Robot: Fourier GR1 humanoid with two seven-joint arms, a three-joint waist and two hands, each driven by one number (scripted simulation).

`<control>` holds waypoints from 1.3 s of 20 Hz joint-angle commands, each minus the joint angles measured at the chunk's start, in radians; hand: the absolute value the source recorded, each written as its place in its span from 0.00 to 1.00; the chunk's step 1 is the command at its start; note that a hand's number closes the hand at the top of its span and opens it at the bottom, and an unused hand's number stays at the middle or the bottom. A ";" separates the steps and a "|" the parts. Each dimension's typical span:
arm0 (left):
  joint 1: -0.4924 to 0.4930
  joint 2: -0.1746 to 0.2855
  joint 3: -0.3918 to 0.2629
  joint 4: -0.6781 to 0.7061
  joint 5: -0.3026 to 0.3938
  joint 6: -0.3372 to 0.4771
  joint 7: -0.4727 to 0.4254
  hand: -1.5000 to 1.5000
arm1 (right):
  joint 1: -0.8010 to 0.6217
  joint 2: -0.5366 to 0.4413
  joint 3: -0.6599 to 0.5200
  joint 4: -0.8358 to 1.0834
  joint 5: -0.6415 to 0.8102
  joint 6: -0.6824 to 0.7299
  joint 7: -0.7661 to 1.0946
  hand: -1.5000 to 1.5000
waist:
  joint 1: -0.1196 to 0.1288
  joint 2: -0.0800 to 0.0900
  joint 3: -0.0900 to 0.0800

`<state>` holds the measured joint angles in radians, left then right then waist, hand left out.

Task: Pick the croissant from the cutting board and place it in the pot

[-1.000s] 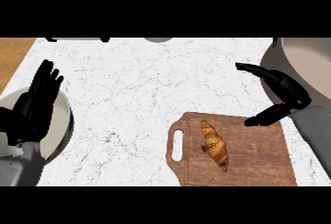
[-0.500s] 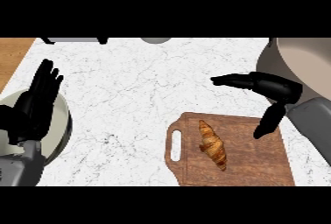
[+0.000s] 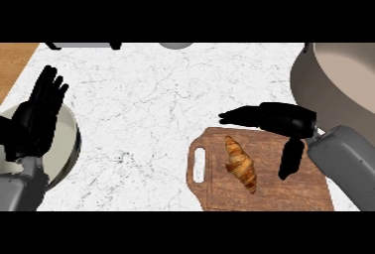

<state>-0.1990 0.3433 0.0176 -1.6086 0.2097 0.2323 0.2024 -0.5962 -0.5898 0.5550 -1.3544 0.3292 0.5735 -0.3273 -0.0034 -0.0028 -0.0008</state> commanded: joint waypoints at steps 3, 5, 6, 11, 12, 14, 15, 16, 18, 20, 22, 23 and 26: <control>0.029 -0.016 0.019 -0.050 -0.008 -0.024 0.016 0.50 | 0.125 0.074 -0.010 -0.135 0.078 0.030 0.107 0.00 | 0.004 0.001 0.001; 0.043 -0.082 -0.038 -0.038 -0.070 0.015 -0.017 0.50 | 0.072 0.082 -0.035 -0.055 0.129 0.057 0.062 0.00 | 0.007 0.003 0.001; 0.014 -0.064 0.007 0.029 -0.056 -0.001 -0.045 0.50 | 0.130 0.127 -0.001 -0.128 0.149 0.029 0.139 0.00 | 0.002 0.002 0.001; 0.035 -0.096 -0.013 -0.032 -0.079 0.001 -0.030 0.50 | 0.121 0.128 -0.046 -0.060 0.253 0.034 0.133 0.00 | 0.007 0.003 0.001; -0.001 -0.079 0.019 0.024 -0.059 -0.028 -0.030 0.50 | 0.159 0.109 -0.051 -0.071 0.279 0.020 0.107 0.00 | 0.004 0.003 0.001; 0.032 -0.097 -0.018 -0.091 -0.101 0.011 0.043 0.50 | 0.197 0.137 -0.046 -0.075 0.324 -0.014 0.078 0.00 | 0.006 0.002 0.001; -0.011 -0.086 0.034 0.002 -0.072 -0.035 -0.005 0.50 | 0.176 0.176 -0.061 -0.060 0.339 0.023 0.090 0.00 | 0.005 0.003 0.001; -0.010 -0.086 0.021 -0.059 -0.089 -0.013 0.051 0.50 | 0.211 0.161 -0.063 -0.112 0.340 0.042 0.096 0.00 | 0.004 0.002 0.001; 0.012 -0.047 0.073 -0.067 -0.056 -0.064 0.054 0.50 | 0.188 0.185 -0.093 -0.094 0.350 0.061 0.084 0.00 | 0.006 0.002 0.001; -0.006 -0.112 0.036 -0.006 -0.091 -0.035 0.019 0.50 | 0.201 0.236 -0.080 -0.051 0.400 0.029 0.074 0.00 | 0.005 0.003 0.001; -0.016 -0.097 0.050 -0.013 -0.107 -0.044 0.024 0.50 | 0.183 0.248 -0.093 -0.030 0.439 0.033 0.060 0.00 | 0.006 0.003 0.001; 0.052 -0.112 0.034 -0.060 -0.103 -0.051 0.010 0.50 | 0.150 0.293 -0.079 0.017 0.455 0.022 0.087 0.00 | 0.010 0.003 0.001; 0.026 -0.091 0.054 -0.101 -0.109 -0.045 0.064 0.50 | 0.222 0.287 -0.074 0.070 0.514 -0.069 0.040 0.00 | 0.008 0.003 0.001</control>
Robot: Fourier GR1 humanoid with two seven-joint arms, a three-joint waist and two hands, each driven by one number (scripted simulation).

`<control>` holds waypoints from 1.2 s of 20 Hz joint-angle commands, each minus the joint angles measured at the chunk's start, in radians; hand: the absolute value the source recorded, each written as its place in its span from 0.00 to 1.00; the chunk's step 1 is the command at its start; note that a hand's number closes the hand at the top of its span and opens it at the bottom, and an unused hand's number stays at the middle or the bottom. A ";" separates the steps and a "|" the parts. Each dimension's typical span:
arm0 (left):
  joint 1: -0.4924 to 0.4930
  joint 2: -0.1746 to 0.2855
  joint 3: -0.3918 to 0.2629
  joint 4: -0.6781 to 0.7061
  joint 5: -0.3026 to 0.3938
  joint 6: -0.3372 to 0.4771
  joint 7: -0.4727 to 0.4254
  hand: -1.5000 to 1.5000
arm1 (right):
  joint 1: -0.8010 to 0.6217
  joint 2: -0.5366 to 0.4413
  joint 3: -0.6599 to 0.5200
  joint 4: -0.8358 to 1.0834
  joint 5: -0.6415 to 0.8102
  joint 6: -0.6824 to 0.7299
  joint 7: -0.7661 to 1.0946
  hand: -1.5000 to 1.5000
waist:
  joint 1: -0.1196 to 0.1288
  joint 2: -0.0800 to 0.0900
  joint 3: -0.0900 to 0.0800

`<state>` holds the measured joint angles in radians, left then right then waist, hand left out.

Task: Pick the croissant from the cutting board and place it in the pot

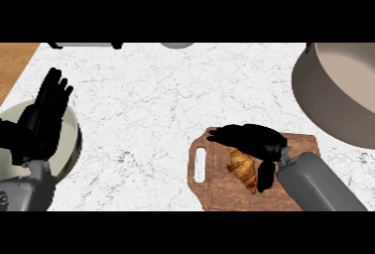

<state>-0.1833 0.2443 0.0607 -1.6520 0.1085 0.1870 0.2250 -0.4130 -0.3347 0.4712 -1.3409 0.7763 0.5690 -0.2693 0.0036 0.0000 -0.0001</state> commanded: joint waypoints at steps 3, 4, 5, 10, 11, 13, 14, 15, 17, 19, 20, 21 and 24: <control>0.002 -0.009 0.032 0.047 0.010 -0.059 -0.045 0.50 | 0.008 0.018 -0.050 0.090 0.086 -0.029 -0.083 0.00 | -0.001 0.000 0.000; 0.017 -0.036 -0.006 0.013 -0.032 -0.017 -0.023 0.50 | -0.020 0.028 -0.047 0.160 0.107 -0.045 -0.094 0.00 | 0.001 0.001 0.000; -0.057 -0.005 0.031 0.043 0.001 -0.040 0.024 0.50 | -0.031 0.075 -0.034 0.202 0.121 -0.070 -0.103 0.00 | 0.001 0.001 0.000; -0.020 -0.002 0.029 -0.054 -0.004 -0.026 0.086 0.50 | 0.008 0.019 0.026 0.221 0.208 -0.242 -0.287 1.00 | 0.006 0.001 0.001; -0.046 0.013 0.076 0.074 0.014 -0.069 -0.014 0.50 | -0.009 0.000 -0.005 0.138 0.185 -0.142 -0.278 1.00 | -0.003 0.001 0.000; -0.017 -0.013 0.030 -0.049 -0.018 -0.032 0.084 0.50 | -0.004 0.034 -0.019 0.202 0.216 -0.187 -0.308 1.00 | 0.001 0.000 0.000; 0.025 -0.019 0.047 -0.025 -0.011 -0.062 0.005 0.50 | -0.019 0.050 -0.027 0.160 0.226 -0.125 -0.278 1.00 | 0.000 0.000 0.000; 0.017 -0.066 0.004 0.000 -0.064 -0.007 -0.013 0.50 | 0.029 0.041 -0.006 0.172 0.244 -0.178 -0.297 1.00 | -0.002 0.000 0.000; -0.001 -0.026 0.045 -0.030 -0.012 -0.057 0.019 0.50 | -0.007 0.094 -0.004 0.266 0.271 -0.202 -0.304 1.00 | 0.002 0.000 0.000; -0.010 -0.033 0.065 0.036 -0.013 -0.062 -0.022 0.50 | 0.011 0.074 -0.019 0.222 0.288 -0.196 -0.323 1.00 | -0.002 0.000 0.000; -0.011 -0.014 0.097 0.085 0.010 -0.088 -0.060 0.50 | 0.096 0.049 -0.020 0.047 0.264 -0.131 -0.238 1.00 | -0.010 -0.001 0.000; 0.005 -0.019 0.060 0.032 -0.026 -0.066 -0.036 0.50 | 0.178 0.043 -0.009 -0.010 0.267 -0.148 -0.181 1.00 | -0.017 -0.004 0.000; -0.001 -0.018 0.068 0.011 -0.021 -0.045 0.017 0.50 | 0.358 -0.087 -0.065 -0.129 0.233 -0.181 -0.195 1.00 | -0.047 -0.010 0.000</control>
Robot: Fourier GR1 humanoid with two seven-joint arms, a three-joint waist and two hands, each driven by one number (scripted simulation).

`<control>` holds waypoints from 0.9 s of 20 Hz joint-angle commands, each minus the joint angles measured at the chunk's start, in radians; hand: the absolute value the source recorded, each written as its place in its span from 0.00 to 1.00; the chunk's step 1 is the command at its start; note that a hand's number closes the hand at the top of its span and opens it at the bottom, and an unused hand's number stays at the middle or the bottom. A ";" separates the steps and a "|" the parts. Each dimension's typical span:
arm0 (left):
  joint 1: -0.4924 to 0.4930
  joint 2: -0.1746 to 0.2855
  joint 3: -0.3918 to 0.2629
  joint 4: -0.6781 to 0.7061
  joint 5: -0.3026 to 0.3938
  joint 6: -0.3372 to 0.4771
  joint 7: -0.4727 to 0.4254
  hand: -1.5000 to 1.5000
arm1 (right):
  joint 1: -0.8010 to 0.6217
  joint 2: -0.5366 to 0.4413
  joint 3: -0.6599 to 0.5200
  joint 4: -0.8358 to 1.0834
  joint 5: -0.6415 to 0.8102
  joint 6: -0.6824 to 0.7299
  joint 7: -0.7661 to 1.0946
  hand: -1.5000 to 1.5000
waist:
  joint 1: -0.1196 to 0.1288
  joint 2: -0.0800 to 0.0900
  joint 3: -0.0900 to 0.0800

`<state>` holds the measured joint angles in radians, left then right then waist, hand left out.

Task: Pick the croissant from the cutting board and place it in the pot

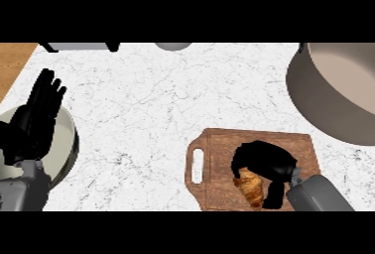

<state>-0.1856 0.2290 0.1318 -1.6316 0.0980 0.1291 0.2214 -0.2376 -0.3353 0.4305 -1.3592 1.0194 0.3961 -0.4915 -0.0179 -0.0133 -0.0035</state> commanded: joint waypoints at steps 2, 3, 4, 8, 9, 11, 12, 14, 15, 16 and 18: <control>0.002 0.021 0.021 -0.030 0.003 0.009 0.045 0.50 | 0.297 -0.111 -0.042 -0.266 -0.028 -0.005 0.074 1.00 | -0.030 0.000 0.003; 0.060 -0.003 0.010 -0.026 0.010 -0.012 -0.011 0.50 | 0.351 -0.144 -0.071 -0.304 -0.052 -0.010 0.059 1.00 | -0.024 0.002 0.002; -0.006 0.001 0.023 0.016 -0.011 0.023 -0.001 0.50 | 0.417 -0.135 -0.053 -0.372 -0.028 -0.046 0.093 1.00 | -0.035 0.004 0.002; -0.024 0.009 0.008 -0.016 -0.002 0.000 0.032 0.50 | 0.570 -0.189 -0.141 -0.584 -0.105 -0.053 0.078 1.00 | -0.015 0.007 0.003; -0.005 0.004 0.020 0.009 0.008 -0.009 0.002 0.50 | 0.610 -0.183 -0.171 -0.621 -0.139 -0.064 0.076 1.00 | -0.019 0.007 0.002; 0.017 -0.016 -0.006 -0.031 -0.017 0.020 0.026 0.50 | 0.572 -0.127 -0.305 -0.622 -0.292 -0.070 0.056 1.00 | -0.023 0.006 0.003; 0.058 -0.011 0.003 -0.014 -0.015 0.001 -0.025 0.50 | 0.595 -0.113 -0.348 -0.679 -0.334 -0.082 0.065 1.00 | -0.033 0.003 0.002; -0.021 -0.023 -0.010 -0.027 -0.026 0.039 0.039 0.50 | 0.595 -0.063 -0.405 -0.731 -0.383 -0.105 0.109 1.00 | -0.030 0.006 0.003; -0.008 -0.024 -0.015 0.002 -0.041 0.037 0.014 0.50 | 0.628 -0.034 -0.430 -0.756 -0.431 -0.120 0.106 1.00 | -0.039 0.007 0.003; 0.016 -0.012 -0.012 -0.025 -0.031 0.021 0.022 0.50 | 0.592 -0.031 -0.488 -0.814 -0.499 -0.077 0.155 1.00 | -0.022 0.006 0.002; -0.001 -0.024 -0.009 -0.017 -0.023 0.026 0.017 0.50 | 0.621 -0.006 -0.560 -0.841 -0.520 -0.146 0.144 1.00 | -0.022 0.007 0.003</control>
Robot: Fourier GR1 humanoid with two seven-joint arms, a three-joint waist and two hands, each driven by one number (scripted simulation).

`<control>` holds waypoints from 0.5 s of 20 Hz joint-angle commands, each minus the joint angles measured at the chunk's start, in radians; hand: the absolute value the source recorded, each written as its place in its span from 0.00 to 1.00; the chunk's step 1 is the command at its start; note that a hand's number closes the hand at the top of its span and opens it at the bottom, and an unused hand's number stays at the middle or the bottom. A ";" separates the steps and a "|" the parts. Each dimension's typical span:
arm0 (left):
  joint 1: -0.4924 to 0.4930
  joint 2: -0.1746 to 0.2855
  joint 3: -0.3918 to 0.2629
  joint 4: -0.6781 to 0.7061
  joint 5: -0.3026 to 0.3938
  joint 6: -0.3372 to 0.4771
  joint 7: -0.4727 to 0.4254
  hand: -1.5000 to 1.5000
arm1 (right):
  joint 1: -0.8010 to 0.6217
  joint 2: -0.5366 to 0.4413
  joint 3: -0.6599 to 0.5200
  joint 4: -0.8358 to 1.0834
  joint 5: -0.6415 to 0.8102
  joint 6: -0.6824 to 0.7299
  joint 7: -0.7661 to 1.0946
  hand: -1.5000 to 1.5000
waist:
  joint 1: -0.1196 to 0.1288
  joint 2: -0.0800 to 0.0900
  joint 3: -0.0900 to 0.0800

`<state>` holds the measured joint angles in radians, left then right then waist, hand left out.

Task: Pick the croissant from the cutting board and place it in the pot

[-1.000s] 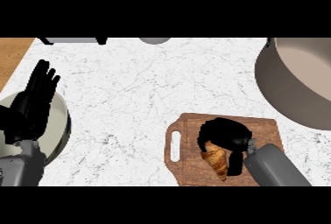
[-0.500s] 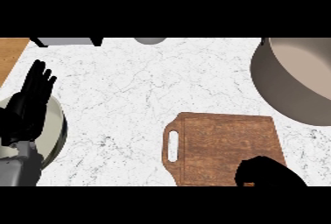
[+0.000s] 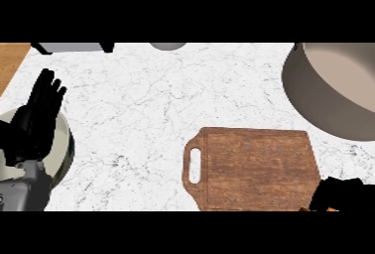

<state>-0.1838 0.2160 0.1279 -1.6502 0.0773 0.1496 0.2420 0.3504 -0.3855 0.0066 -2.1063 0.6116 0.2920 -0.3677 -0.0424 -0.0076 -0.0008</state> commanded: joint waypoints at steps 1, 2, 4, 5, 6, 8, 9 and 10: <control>-0.002 0.013 0.012 0.019 0.008 -0.019 -0.023 0.50 | -0.018 0.026 -0.209 -0.137 -0.178 -0.004 0.069 1.00 | 0.008 0.003 -0.001; -0.018 -0.020 -0.016 0.024 -0.010 0.002 -0.028 0.50 | -0.032 0.048 -0.235 -0.089 -0.209 -0.014 0.078 1.00 | 0.018 0.006 0.000; -0.024 -0.025 -0.027 0.009 -0.022 0.012 -0.010 0.50 | -0.110 0.046 -0.314 -0.088 -0.298 0.002 0.155 1.00 | 0.030 0.007 0.000; -0.016 -0.019 -0.014 0.027 -0.012 -0.002 -0.031 0.50 | -0.087 0.017 -0.378 -0.053 -0.356 0.032 0.126 1.00 | 0.029 0.007 0.001; -0.036 0.005 0.001 0.002 0.021 -0.025 0.016 0.50 | -0.130 -0.015 -0.448 -0.044 -0.397 0.036 0.143 1.00 | 0.032 0.006 0.001; -0.029 0.032 0.025 0.005 0.034 -0.052 0.012 0.50 | -0.188 -0.031 -0.467 0.028 -0.388 0.035 0.180 1.00 | 0.041 0.007 0.001; -0.002 -0.011 -0.011 -0.031 0.010 -0.018 0.019 0.50 | -0.242 -0.063 -0.483 -0.027 -0.444 0.079 0.301 1.00 | 0.043 0.007 0.000; -0.012 -0.033 -0.040 -0.005 -0.034 0.005 -0.014 0.50 | -0.297 -0.094 -0.512 0.064 -0.470 0.082 0.291 1.00 | 0.044 0.008 0.000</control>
<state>-0.1947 0.2121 0.1215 -1.6564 0.0819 0.1314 0.2425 0.1783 -0.4166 -0.3989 -2.1195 0.2503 0.3355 -0.1743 -0.0079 -0.0016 -0.0005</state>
